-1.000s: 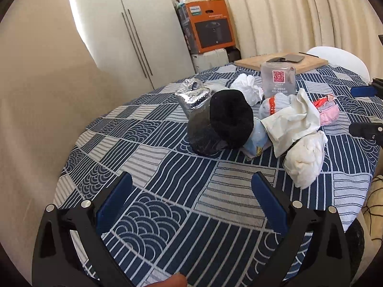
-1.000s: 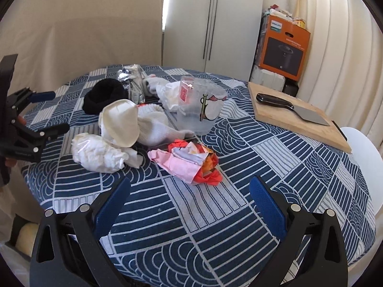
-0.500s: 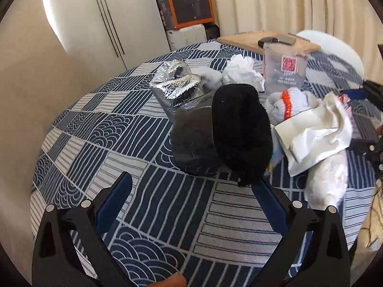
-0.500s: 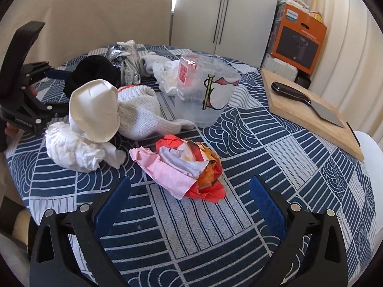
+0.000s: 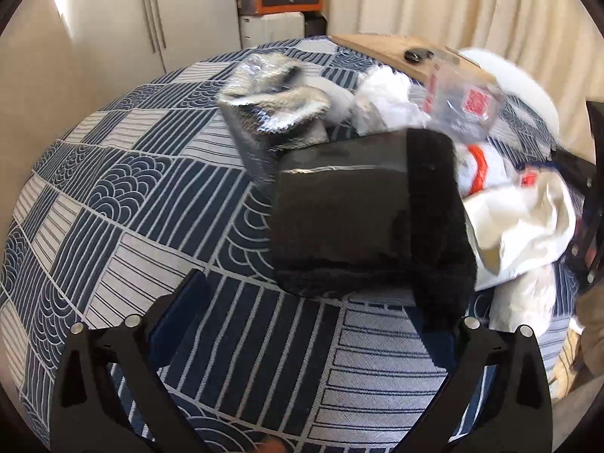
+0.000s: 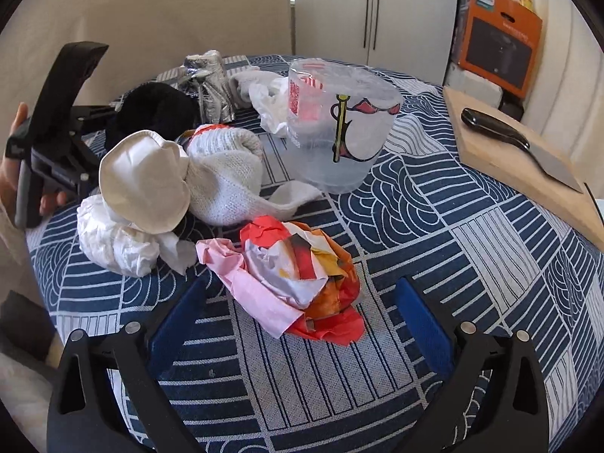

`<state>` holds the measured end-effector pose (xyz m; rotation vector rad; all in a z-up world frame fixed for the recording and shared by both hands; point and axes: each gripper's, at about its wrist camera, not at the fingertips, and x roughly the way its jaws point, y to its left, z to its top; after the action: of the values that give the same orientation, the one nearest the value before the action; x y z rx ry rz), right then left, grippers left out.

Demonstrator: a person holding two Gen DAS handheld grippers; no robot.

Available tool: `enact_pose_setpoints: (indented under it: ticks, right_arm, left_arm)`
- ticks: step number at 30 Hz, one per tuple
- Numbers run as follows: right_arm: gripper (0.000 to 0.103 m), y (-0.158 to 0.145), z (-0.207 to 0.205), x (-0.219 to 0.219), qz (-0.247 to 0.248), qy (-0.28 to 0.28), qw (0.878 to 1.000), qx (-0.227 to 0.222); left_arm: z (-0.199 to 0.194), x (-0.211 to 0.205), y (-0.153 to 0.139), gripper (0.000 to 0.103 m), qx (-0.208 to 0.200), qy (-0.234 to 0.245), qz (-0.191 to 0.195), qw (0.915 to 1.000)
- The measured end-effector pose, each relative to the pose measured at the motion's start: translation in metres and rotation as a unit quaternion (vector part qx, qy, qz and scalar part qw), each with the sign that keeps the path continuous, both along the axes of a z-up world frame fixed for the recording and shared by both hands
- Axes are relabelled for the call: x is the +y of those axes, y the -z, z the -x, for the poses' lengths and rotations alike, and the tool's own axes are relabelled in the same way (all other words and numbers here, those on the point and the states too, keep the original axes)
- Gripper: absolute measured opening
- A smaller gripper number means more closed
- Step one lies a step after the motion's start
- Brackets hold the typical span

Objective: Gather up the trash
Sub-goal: 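Reach the right gripper to the pink-orange wrapper while the left reaches the black cloth, then close the right gripper on the pink-orange wrapper while the left grasps the black cloth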

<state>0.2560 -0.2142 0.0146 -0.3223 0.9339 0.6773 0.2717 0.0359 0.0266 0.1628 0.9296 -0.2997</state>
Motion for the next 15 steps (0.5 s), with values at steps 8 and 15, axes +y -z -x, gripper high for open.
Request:
enact_pose_setpoints:
  ticks: [8, 15]
  right_arm:
    - [0.095, -0.001, 0.000, 0.002, -0.006, -0.003, 1.000, -0.003]
    - [0.095, -0.007, 0.005, -0.004, -0.035, -0.001, 0.999, -0.012]
  left_arm:
    - [0.003, -0.002, -0.001, 0.098, -0.001, -0.004, 0.000, 1.0000]
    - [0.015, -0.004, -0.013, 0.097, -0.015, 0.017, 0.048, 0.9986]
